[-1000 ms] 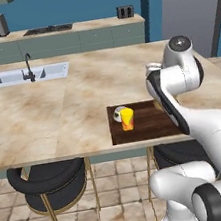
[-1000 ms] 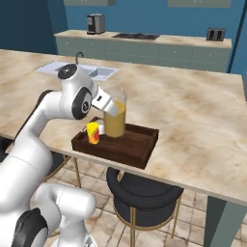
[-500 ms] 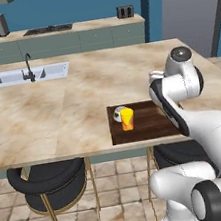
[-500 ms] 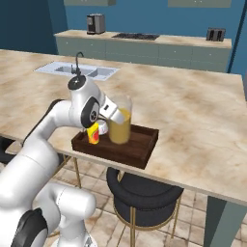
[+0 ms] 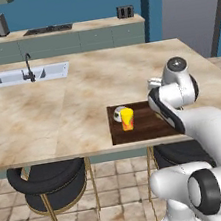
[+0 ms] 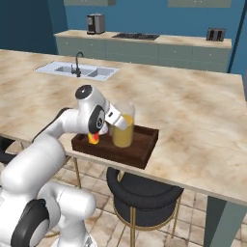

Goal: There is a tray on the dining counter. Grab the cup, mug, and pitcher and place them on the tray. The pitcher may be placed next to the tray if it cannot fit the tray.

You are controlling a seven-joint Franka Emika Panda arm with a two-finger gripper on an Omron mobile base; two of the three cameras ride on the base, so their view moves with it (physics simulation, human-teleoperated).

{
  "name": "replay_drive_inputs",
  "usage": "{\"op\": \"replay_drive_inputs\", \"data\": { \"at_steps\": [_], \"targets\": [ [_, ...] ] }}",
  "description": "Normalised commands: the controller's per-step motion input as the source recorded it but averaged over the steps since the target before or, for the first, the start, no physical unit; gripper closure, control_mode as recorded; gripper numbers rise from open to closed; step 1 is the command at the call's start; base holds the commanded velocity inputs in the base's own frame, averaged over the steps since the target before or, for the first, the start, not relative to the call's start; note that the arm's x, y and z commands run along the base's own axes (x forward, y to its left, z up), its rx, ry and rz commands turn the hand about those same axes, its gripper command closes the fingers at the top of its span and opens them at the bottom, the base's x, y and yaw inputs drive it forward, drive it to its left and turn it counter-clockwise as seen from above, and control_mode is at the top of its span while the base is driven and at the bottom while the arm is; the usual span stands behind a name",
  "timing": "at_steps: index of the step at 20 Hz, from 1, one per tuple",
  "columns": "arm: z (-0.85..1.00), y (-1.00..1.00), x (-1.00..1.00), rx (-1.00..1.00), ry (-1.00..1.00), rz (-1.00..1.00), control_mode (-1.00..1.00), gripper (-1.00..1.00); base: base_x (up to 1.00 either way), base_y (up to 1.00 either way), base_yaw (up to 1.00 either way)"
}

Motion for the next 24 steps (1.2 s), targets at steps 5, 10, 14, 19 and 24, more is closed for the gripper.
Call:
{"op": "replay_drive_inputs", "data": {
  "at_steps": [5, 10, 14, 19, 24],
  "targets": [
    [-0.28, 0.0, 0.19, 0.0, 0.0, -0.01, -1.0, 1.0, 0.0, 0.0, 0.0],
    [-0.28, 0.0, 0.31, 0.0, 0.0, 0.0, -1.0, 1.0, 0.0, 0.0, 0.0],
    [-0.27, 0.0, 0.39, 0.0, -0.01, 0.0, -1.0, 1.0, 0.0, 0.0, 0.0],
    [-0.26, 0.0, 0.26, 0.0, -0.02, -0.01, -1.0, 1.0, 0.0, 0.0, 0.0],
    [-0.32, 0.0, 0.0, 0.0, -0.01, -0.02, -1.0, 1.0, 0.0, 0.0, 0.0]
  ]
}}
